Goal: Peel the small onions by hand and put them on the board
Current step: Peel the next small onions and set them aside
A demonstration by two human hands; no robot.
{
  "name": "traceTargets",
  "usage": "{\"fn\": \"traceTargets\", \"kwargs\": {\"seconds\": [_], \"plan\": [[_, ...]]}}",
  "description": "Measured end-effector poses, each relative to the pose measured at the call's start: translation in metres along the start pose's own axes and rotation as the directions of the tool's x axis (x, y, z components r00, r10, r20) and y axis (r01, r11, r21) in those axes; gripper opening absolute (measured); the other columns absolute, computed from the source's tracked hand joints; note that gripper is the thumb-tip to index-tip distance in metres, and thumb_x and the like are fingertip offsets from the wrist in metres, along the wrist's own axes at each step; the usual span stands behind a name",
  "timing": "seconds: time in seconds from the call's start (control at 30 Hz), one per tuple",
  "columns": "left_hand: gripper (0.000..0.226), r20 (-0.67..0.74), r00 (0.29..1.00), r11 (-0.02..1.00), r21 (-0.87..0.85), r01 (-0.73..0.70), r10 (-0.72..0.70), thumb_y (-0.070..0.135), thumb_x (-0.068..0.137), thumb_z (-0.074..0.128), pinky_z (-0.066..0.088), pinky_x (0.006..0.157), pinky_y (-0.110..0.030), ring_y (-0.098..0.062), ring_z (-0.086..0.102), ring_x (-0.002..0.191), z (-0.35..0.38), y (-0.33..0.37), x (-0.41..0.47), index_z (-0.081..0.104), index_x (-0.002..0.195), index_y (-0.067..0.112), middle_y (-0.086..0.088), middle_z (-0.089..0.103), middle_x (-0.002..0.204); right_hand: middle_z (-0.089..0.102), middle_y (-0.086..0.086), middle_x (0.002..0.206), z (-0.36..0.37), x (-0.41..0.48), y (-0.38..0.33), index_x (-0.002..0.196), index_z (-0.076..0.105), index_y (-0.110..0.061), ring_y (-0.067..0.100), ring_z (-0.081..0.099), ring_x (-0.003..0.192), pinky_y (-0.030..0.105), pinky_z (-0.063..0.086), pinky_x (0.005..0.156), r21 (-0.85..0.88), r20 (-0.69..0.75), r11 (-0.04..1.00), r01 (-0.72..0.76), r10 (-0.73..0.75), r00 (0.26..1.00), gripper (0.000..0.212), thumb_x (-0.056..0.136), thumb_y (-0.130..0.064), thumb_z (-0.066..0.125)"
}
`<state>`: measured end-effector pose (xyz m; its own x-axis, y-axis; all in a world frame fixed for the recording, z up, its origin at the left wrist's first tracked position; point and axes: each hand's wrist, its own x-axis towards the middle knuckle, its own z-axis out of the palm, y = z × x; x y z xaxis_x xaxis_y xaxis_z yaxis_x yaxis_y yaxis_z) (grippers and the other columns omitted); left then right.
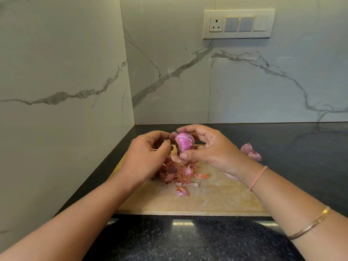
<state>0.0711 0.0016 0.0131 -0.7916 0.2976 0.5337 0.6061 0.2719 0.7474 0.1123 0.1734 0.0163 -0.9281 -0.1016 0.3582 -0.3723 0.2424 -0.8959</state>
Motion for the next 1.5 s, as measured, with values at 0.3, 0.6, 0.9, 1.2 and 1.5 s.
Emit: {"fn": "traceTargets", "kwargs": {"seconds": [0.3, 0.6, 0.9, 1.2, 1.5], "plan": [[0.018, 0.041, 0.999, 0.999, -0.044, -0.029, 0.031, 0.018, 0.082, 0.067, 0.051, 0.071, -0.009, 0.005, 0.065, 0.08, 0.003, 0.005, -0.004, 0.066, 0.096, 0.028, 0.014, 0.07, 0.087, 0.06, 0.007, 0.116, 0.004, 0.001, -0.001, 0.104, 0.058, -0.031, 0.021, 0.071, 0.089, 0.037, 0.058, 0.082, -0.101, -0.033, 0.994, 0.033, -0.037, 0.999, 0.054, 0.068, 0.004, 0.079], [0.021, 0.005, 0.999, 0.996, 0.081, -0.044, 0.044, 0.017, 0.081, 0.066, 0.052, 0.069, -0.011, 0.007, 0.064, 0.077, 0.007, 0.003, -0.004, 0.07, 0.1, 0.025, 0.018, 0.069, 0.082, 0.063, -0.004, 0.108, 0.009, 0.0, -0.001, 0.102, 0.053, -0.031, 0.025, 0.071, 0.076, 0.041, 0.057, 0.081, -0.323, -0.067, 0.944, 0.068, -0.095, 0.993, 0.049, 0.072, -0.003, 0.078], [0.023, -0.07, 0.994, 0.985, 0.158, -0.066, 0.078, 0.009, 0.085, 0.063, 0.056, 0.072, -0.022, 0.001, 0.066, 0.077, 0.007, -0.002, -0.003, 0.071, 0.102, 0.021, 0.013, 0.07, 0.083, 0.061, -0.006, 0.108, 0.016, -0.003, -0.004, 0.101, 0.05, -0.032, 0.018, 0.069, 0.086, 0.029, 0.057, 0.076, -0.413, -0.065, 0.904, 0.108, -0.148, 0.987, 0.045, 0.074, -0.011, 0.079], [0.027, -0.066, 0.997, 0.999, 0.009, -0.032, 0.033, 0.013, 0.083, 0.064, 0.054, 0.077, -0.015, 0.007, 0.064, 0.083, 0.01, 0.003, -0.005, 0.066, 0.106, 0.027, 0.018, 0.068, 0.092, 0.061, -0.001, 0.109, 0.008, 0.003, 0.001, 0.099, 0.052, -0.034, 0.029, 0.071, 0.08, 0.048, 0.058, 0.072, -0.248, -0.179, 0.966, 0.077, -0.124, 0.976, 0.049, 0.069, -0.012, 0.083], [0.014, -0.089, 0.996, 1.0, -0.018, -0.016, 0.014, 0.021, 0.08, 0.067, 0.056, 0.073, -0.024, 0.0, 0.066, 0.073, 0.008, 0.004, -0.004, 0.067, 0.091, 0.028, 0.011, 0.07, 0.082, 0.06, -0.007, 0.107, 0.011, -0.001, -0.005, 0.101, 0.05, -0.032, 0.019, 0.071, 0.079, 0.036, 0.059, 0.077, -0.322, -0.11, 0.939, 0.119, -0.162, 0.981, 0.05, 0.07, -0.007, 0.081]]}}
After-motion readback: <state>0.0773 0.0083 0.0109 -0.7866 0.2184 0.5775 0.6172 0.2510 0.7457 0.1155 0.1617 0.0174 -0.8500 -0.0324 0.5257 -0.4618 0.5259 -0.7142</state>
